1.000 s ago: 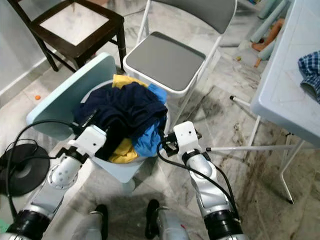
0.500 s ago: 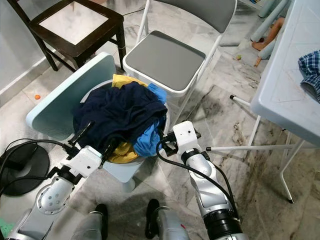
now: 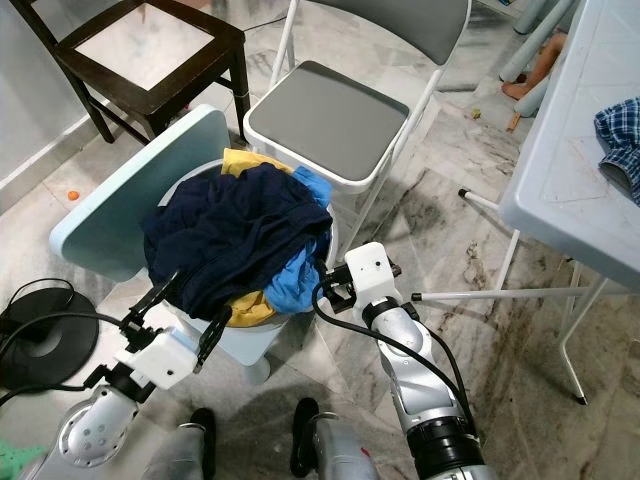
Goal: Hang hanger
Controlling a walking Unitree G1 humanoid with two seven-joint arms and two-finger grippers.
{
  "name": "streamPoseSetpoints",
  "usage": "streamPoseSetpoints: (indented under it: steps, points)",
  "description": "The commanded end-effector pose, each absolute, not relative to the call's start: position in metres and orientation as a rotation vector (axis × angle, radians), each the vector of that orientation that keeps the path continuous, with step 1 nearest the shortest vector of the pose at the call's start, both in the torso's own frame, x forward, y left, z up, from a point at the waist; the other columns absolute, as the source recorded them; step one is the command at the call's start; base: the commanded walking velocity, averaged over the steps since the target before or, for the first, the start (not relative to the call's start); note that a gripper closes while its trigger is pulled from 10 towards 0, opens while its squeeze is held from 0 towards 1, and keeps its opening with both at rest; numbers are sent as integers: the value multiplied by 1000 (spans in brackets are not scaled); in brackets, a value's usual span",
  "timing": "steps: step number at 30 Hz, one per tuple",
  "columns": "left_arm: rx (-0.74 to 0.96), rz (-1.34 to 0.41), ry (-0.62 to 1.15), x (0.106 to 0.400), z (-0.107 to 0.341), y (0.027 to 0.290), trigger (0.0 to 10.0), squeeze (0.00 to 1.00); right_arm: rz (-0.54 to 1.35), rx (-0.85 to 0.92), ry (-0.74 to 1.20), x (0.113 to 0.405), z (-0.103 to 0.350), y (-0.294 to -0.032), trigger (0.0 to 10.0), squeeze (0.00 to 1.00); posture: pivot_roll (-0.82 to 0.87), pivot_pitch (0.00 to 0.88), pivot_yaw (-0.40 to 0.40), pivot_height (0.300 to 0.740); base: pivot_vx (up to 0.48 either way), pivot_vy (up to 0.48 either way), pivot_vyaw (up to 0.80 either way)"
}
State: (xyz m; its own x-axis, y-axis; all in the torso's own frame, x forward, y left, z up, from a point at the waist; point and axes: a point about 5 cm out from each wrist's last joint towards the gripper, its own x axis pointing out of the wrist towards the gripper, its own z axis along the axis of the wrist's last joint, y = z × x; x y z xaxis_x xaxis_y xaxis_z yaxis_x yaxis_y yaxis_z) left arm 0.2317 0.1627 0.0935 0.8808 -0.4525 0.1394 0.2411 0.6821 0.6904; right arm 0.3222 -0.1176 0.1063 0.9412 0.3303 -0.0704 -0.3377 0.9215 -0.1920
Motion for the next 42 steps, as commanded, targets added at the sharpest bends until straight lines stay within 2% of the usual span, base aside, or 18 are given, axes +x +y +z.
streamPoseSetpoints:
  steps: [1,14,23,28,38,39,40,42]
  points:
    - [721,-406,-296,225,87,165,10000,1000,332,-201,64,320,99,-122,10000,0,266,359,-127,740,0,0,0]
    - [757,-474,-178,216,56,173,10000,1000,344,-197,59,325,100,-117,10000,0,277,347,-127,740,0,0,0]
    - [789,-456,-126,229,40,176,10000,1000,347,-201,47,325,103,-117,10000,0,247,347,-135,740,0,0,0]
    - [829,-412,-81,240,30,185,10000,1000,341,-220,58,323,101,-126,10000,0,221,354,-144,740,0,0,0]
    - [905,-359,-125,257,35,193,10000,988,341,-222,61,321,100,-126,10000,0,213,358,-144,740,0,0,0]
    - [912,-357,-135,259,36,193,10000,325,342,-221,61,321,100,-125,10000,0,212,359,-143,740,0,0,0]
    - [921,-356,-145,260,37,192,10000,0,342,-221,60,320,100,-125,10000,0,211,358,-143,740,0,0,0]
    - [938,-354,-164,262,39,192,10000,0,341,-220,60,320,100,-125,10000,0,209,358,-142,740,0,0,0]
